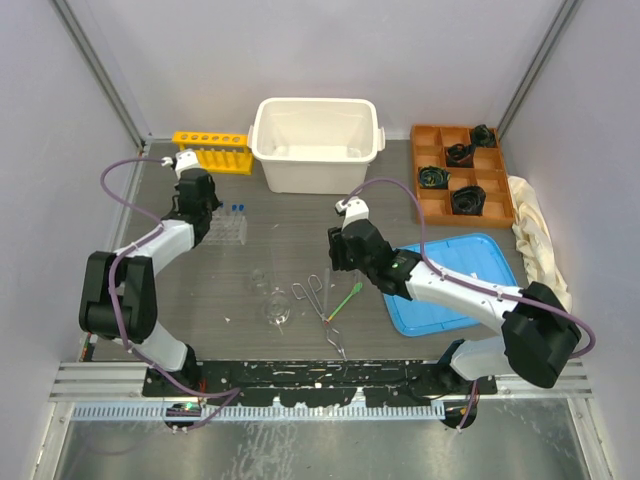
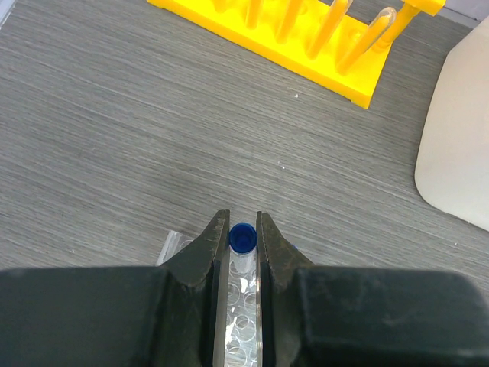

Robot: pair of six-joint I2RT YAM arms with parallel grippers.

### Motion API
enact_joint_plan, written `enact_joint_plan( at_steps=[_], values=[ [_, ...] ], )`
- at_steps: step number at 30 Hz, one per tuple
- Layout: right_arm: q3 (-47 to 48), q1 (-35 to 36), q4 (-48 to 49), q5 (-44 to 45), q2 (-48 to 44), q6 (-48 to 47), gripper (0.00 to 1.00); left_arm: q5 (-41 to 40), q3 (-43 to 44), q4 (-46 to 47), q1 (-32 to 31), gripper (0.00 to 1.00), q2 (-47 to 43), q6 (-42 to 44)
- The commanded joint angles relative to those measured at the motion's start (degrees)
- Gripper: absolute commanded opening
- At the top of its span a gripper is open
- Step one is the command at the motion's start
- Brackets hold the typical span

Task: Organize the chemistry lab equipment
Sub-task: Insert the test tube into the slot of the test tube rack.

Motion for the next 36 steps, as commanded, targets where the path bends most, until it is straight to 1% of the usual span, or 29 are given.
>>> enact_joint_plan(
  at_steps=[1, 22, 36],
  values=[
    [2.24, -0.58, 2.9, -0.4, -0.08, -0.48, 0.48, -0.16, 2.42, 2.94, 0.26, 0.0, 0.17, -0.51],
    [1.7, -1.48, 3.59, -1.24, -0.04, -0.49, 0.48, 0.41, 2.56, -0.2, 0.21, 0.0, 1.58, -1.03],
    [1.4, -1.91, 3.55, -1.24, -0.17, -0.66, 0.48, -0.05, 2.47, -0.39, 0.2, 0.0, 2.43, -0.7]
  ],
)
